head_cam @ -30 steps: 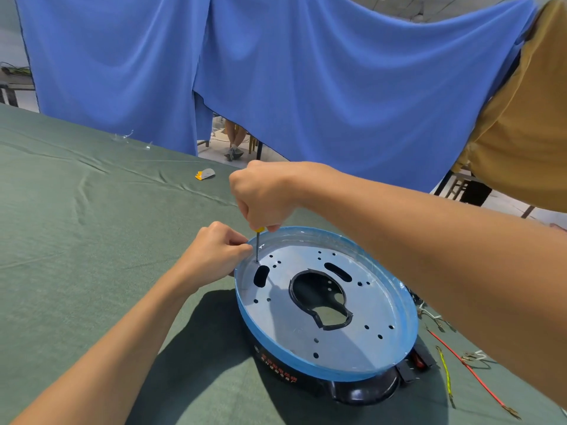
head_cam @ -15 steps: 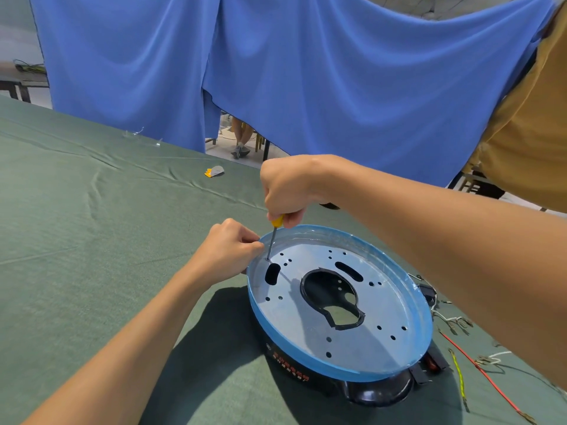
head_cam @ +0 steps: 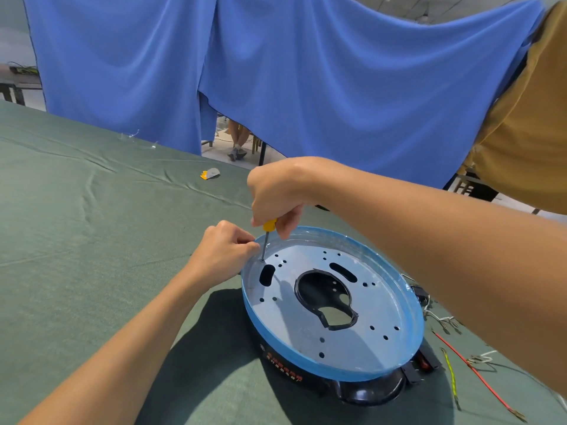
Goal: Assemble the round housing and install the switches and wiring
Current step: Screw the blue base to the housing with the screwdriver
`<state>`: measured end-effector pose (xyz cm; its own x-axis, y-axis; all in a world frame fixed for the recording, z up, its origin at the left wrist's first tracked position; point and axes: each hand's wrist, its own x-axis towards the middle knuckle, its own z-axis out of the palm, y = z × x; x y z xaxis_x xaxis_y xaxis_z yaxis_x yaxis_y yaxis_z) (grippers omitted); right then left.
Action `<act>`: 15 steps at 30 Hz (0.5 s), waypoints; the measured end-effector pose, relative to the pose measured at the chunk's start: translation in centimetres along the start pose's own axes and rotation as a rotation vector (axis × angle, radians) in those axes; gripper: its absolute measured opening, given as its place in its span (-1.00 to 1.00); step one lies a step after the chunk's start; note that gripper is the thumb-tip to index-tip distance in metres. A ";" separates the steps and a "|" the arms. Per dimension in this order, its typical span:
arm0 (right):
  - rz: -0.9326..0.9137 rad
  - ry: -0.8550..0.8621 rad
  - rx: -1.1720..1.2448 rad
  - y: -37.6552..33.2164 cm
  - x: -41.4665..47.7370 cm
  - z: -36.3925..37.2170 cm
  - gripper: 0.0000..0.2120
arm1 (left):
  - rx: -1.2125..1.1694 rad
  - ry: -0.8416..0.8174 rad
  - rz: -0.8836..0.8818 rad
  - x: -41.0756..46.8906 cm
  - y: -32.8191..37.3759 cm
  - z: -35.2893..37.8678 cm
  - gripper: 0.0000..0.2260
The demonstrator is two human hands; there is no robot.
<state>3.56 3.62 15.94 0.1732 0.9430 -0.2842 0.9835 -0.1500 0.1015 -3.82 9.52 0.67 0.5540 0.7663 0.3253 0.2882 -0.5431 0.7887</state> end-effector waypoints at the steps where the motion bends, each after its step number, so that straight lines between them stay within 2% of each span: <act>1: -0.015 -0.010 -0.044 0.1 -0.2 -0.1 -0.83 | 0.001 0.002 0.009 0.0 0.0 0.0 -0.67; 6: -0.146 0.116 -0.367 0.7 -1.1 -0.4 -0.87 | -0.021 0.033 0.051 0.0 0.3 -0.1 -0.64; 9: -0.241 0.151 -0.458 0.9 -1.2 -0.4 -0.93 | 0.001 0.040 0.063 0.0 0.3 -0.1 -0.65; 12: -0.301 0.166 -0.456 1.0 -1.0 0.4 -0.67 | 0.035 0.035 0.054 0.0 0.1 0.1 -0.64; 15: -0.326 0.159 -0.420 0.6 -0.6 0.9 -0.63 | 0.068 0.035 0.022 0.0 -0.1 0.1 -0.68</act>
<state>4.10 2.65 15.29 -0.1789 0.9589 -0.2201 0.8733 0.2578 0.4134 -3.75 9.52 0.52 0.5334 0.7650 0.3609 0.3293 -0.5809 0.7444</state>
